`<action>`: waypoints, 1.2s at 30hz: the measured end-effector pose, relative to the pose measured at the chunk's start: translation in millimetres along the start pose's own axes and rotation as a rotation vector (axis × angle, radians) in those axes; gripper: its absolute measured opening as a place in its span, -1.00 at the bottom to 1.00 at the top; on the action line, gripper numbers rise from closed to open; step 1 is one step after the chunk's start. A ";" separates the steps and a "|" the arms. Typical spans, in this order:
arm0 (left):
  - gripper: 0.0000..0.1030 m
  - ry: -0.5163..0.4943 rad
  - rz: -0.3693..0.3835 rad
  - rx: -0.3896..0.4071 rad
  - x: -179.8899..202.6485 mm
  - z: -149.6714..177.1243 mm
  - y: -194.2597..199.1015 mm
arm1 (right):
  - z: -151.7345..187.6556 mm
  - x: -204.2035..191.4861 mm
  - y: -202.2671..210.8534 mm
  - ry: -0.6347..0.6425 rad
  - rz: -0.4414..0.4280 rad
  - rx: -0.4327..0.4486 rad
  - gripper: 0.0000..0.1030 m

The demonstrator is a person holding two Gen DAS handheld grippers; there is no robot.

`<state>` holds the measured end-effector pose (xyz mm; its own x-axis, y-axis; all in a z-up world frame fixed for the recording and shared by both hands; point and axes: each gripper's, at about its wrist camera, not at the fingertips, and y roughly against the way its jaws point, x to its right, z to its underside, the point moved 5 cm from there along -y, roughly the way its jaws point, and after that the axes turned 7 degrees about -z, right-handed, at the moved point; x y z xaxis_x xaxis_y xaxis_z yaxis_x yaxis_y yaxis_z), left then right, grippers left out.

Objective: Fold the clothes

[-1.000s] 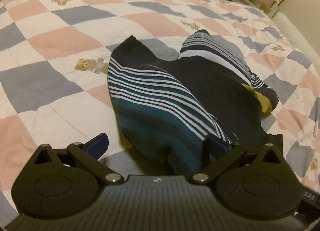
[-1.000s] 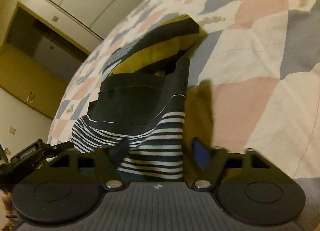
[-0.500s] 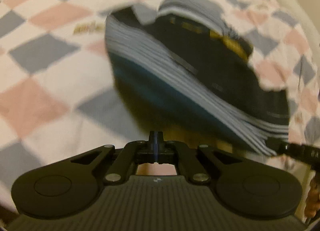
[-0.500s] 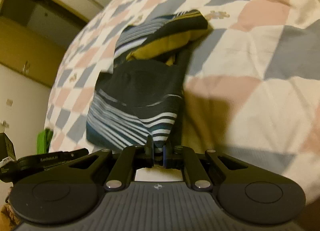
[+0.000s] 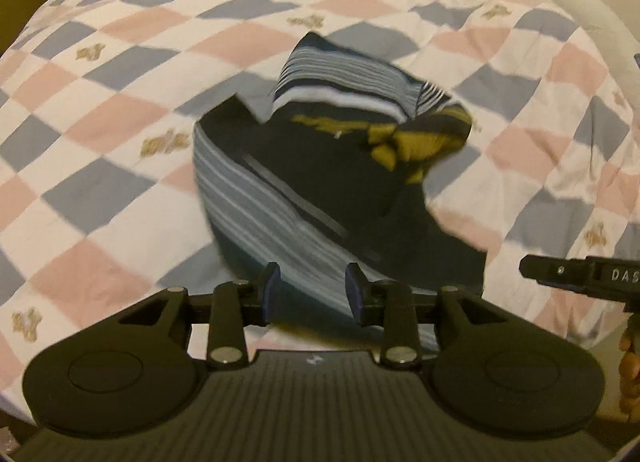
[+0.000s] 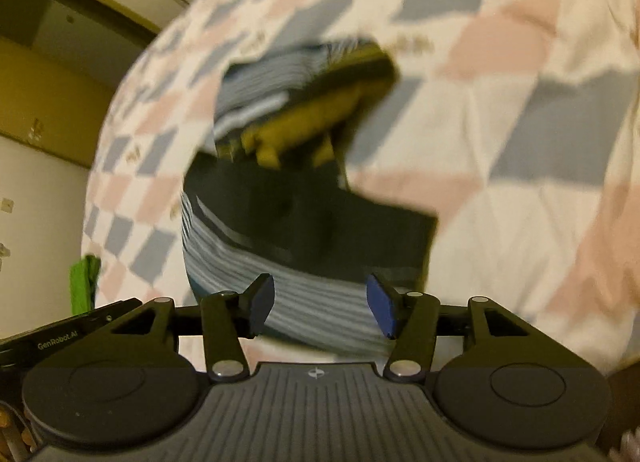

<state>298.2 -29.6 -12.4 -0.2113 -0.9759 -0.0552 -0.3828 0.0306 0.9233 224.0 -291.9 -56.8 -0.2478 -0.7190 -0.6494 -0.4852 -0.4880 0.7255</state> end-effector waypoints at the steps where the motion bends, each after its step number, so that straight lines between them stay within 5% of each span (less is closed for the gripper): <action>1: -0.27 0.005 0.001 -0.003 1.9 -5.6 -4.9 | -8.2 3.1 -0.1 0.002 0.003 0.006 0.06; 5: -0.23 0.020 0.007 -0.015 9.8 -27.9 -24.6 | -20.6 12.5 -12.1 -0.007 0.014 -0.008 0.06; 10: -0.12 -0.098 0.026 0.005 31.1 -57.5 -51.3 | -23.1 22.6 -35.0 -0.063 0.011 -0.038 0.06; 19: -0.05 -0.467 0.030 0.093 102.1 -82.4 -107.2 | -55.7 57.0 -52.6 -0.284 0.012 0.069 0.16; 27: 0.28 -0.777 -0.079 0.266 139.7 -80.0 -138.5 | -76.9 77.2 -61.4 -0.389 0.048 0.123 0.23; 29: 0.19 -0.819 -0.058 0.245 146.1 -78.7 -152.6 | -78.7 80.6 -66.6 -0.403 0.062 0.119 0.25; 30: -0.20 -0.828 -0.034 0.219 147.9 -78.0 -158.7 | -79.5 82.1 -69.3 -0.412 0.068 0.114 0.25; 31: -0.40 -0.833 -0.011 0.198 148.7 -77.6 -163.2 | -80.0 83.2 -71.9 -0.420 0.073 0.110 0.25; 36: -0.64 -0.669 0.043 0.215 109.3 -92.8 -138.5 | -87.9 79.3 -81.3 -0.422 0.088 0.091 0.25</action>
<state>411.6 -160.6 -111.1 -0.7120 -0.6320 -0.3058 -0.5163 0.1761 0.8381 317.5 -352.7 -147.2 -0.6032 -0.4810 -0.6362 -0.5142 -0.3753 0.7712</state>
